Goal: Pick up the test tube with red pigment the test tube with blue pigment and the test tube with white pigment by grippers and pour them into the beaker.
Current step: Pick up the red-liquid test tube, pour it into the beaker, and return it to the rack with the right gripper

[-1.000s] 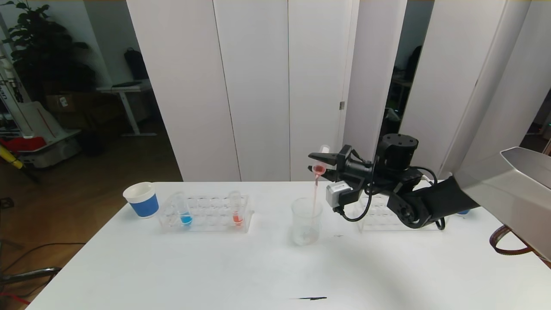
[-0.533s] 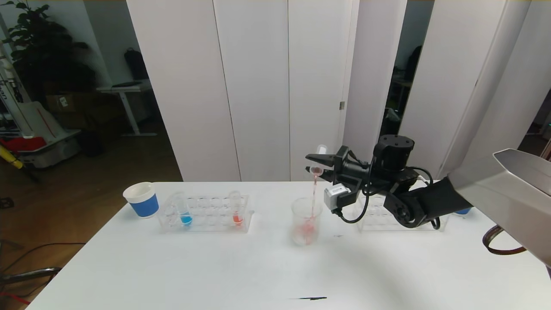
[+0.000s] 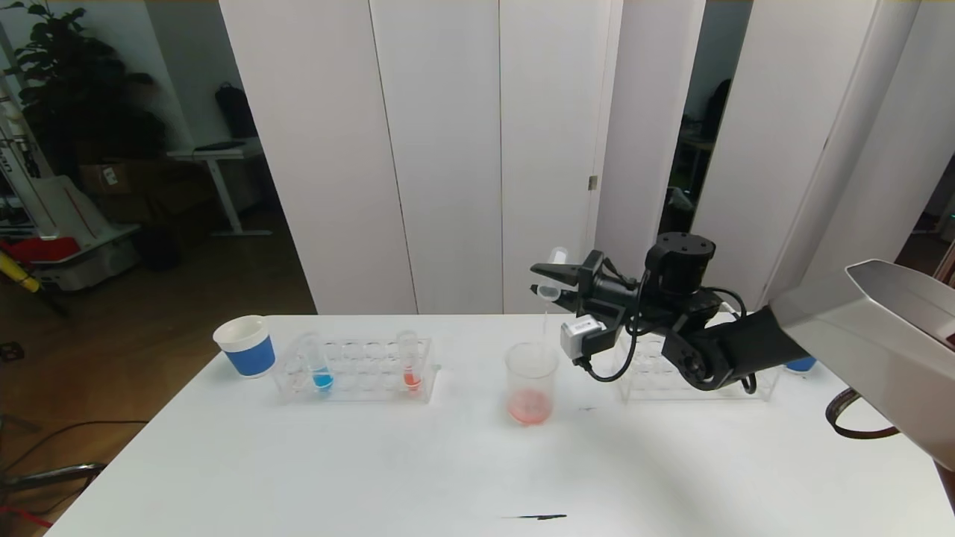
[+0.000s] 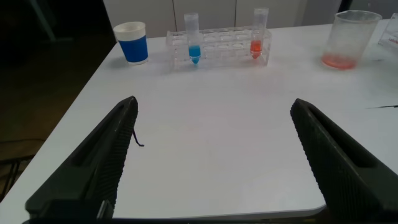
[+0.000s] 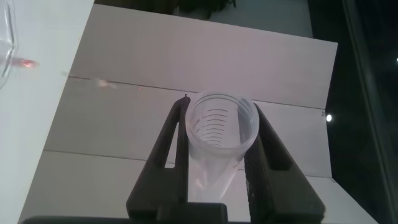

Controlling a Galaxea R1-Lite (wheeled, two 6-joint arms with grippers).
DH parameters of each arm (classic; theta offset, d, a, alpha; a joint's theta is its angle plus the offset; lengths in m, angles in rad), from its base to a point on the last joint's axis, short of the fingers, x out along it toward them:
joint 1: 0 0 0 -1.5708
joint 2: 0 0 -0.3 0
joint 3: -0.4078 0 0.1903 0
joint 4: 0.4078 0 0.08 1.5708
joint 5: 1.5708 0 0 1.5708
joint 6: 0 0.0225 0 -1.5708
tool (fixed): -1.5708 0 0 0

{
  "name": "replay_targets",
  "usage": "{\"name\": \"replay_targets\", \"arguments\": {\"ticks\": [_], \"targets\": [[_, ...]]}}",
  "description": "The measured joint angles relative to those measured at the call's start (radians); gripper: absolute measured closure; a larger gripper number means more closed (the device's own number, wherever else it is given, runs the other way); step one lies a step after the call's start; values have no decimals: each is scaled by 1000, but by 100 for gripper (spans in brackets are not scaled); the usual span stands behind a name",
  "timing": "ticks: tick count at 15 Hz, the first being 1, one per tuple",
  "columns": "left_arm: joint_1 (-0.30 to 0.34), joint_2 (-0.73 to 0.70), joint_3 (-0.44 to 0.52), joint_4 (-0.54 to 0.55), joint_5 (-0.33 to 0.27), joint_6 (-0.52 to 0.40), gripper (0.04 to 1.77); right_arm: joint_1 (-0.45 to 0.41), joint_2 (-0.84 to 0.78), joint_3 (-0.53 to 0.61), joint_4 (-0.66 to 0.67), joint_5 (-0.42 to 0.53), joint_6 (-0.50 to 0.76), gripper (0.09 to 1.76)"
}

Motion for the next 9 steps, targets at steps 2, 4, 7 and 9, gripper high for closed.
{"name": "replay_targets", "arguments": {"ticks": [2,4,7,9], "targets": [[0,0,0,0,0,0,6,0,1,-8,0,0,-9,127],[0,0,0,0,0,0,6,0,1,-14,-1,0,-14,127],[0,0,0,0,0,0,6,0,1,-17,-1,-16,-9,127],[0,0,0,0,0,0,6,1,-2,-8,0,-96,11,127]]}}
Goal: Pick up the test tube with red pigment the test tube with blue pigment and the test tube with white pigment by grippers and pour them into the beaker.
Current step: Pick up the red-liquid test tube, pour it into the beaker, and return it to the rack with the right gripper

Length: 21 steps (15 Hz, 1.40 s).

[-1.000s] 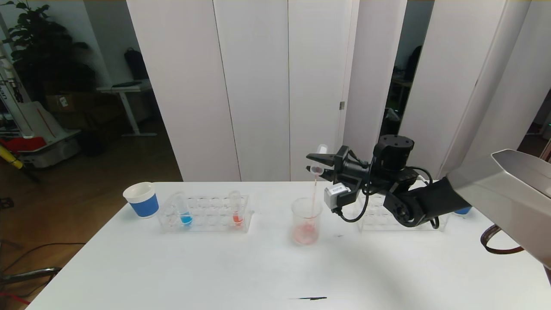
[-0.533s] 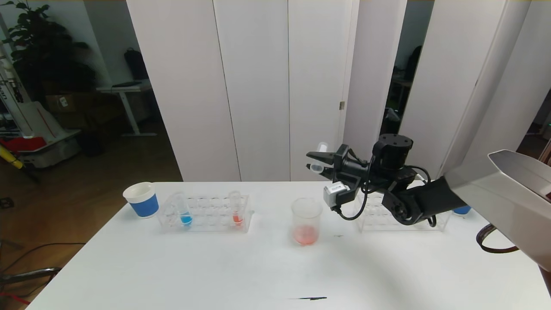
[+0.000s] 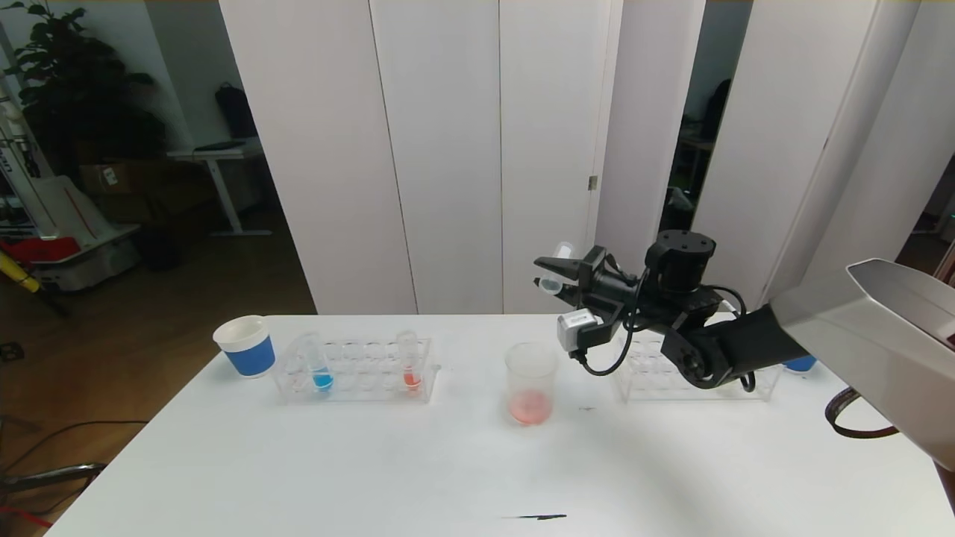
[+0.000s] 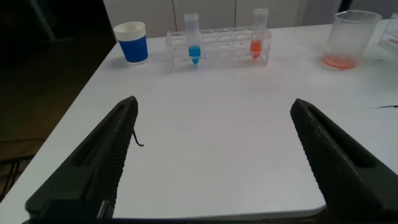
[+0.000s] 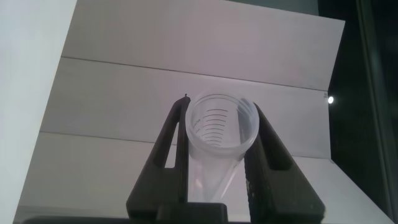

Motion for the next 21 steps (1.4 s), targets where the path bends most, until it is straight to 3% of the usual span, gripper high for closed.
{"name": "replay_targets", "arguments": {"ticks": [2,7,16,21], "targets": [[0,0,0,0,0,0,6,3,-5,-3,1,-54,51,127],[0,0,0,0,0,0,6,7,-27,-6,0,-299,282,127],[0,0,0,0,0,0,6,21,-63,18,11,-623,960,127],[0,0,0,0,0,0,6,30,-130,149,11,-669,1353,127]]}}
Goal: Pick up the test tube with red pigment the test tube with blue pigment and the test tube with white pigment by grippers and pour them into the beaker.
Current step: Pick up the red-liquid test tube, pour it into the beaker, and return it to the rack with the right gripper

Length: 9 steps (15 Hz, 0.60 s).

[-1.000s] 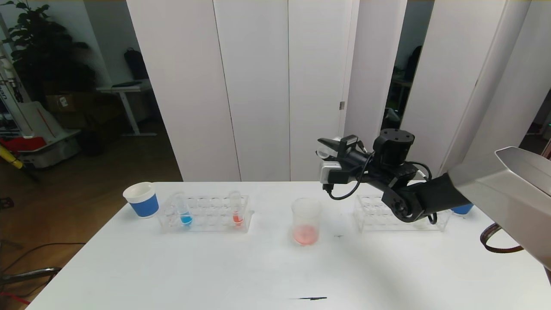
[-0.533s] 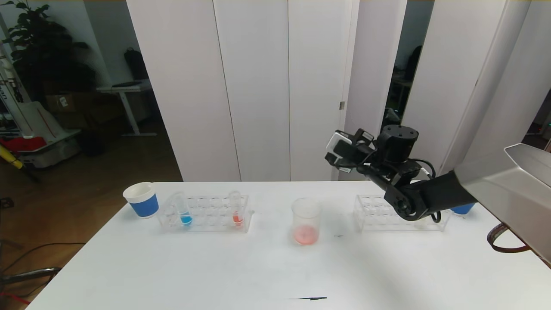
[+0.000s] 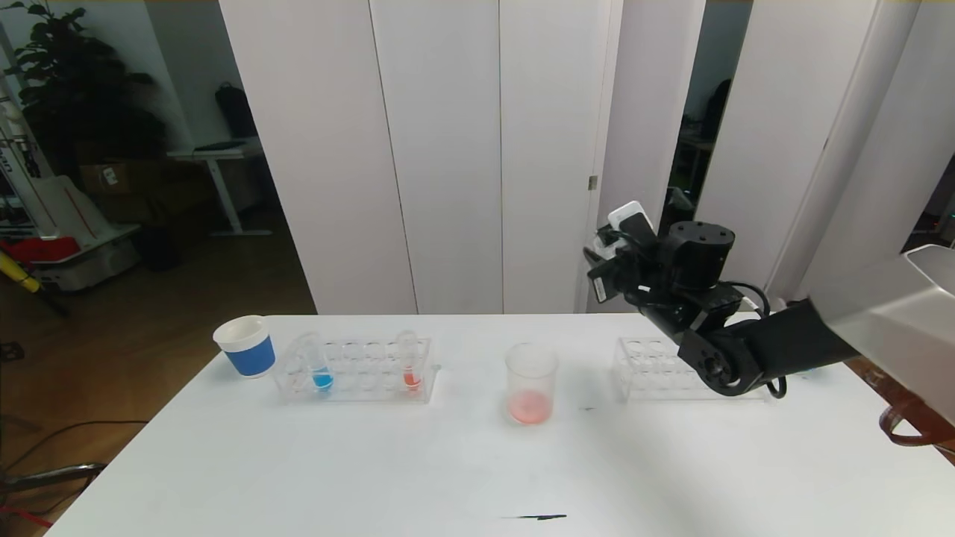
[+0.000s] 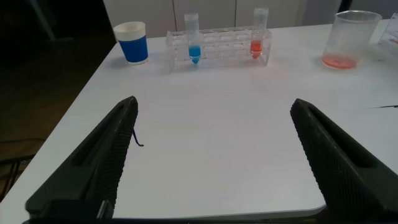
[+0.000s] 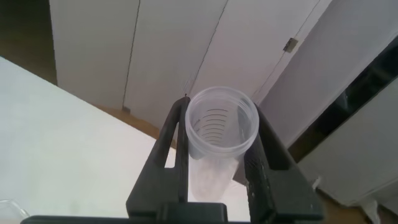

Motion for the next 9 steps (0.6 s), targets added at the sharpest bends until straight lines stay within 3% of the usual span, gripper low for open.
{"name": "replay_targets", "arguments": {"ticks": [4,9], "targets": [[0,0,0,0,0,0,6,2,-71,76,4,-94,264,127],[0,0,0,0,0,0,6,-16,-159,158,-4,-130,367,127]]}}
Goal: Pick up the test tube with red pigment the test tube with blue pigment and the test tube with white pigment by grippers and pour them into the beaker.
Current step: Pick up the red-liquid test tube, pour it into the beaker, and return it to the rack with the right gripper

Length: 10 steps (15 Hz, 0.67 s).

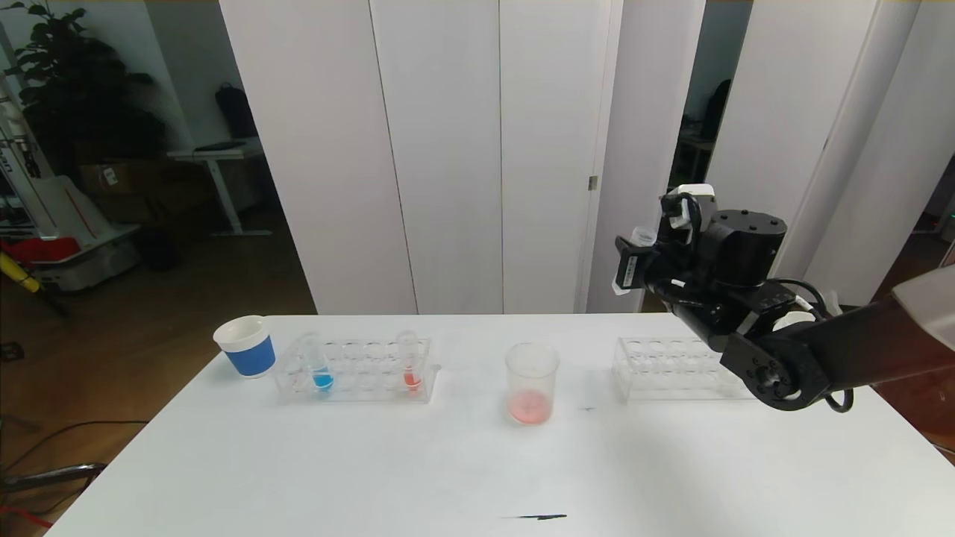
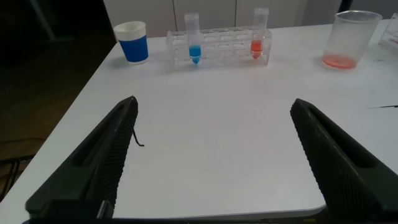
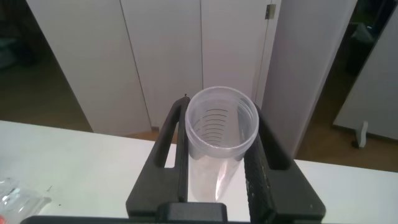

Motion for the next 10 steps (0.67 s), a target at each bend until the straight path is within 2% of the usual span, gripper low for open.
{"name": "replay_targets", "arguments": {"ticks": [4,10], "targets": [[0,0,0,0,0,0,6,-92,-59,29,-17,-78,-3,127],[0,0,0,0,0,0,6,-294,-91,121,-239,-125,-23,127]]}}
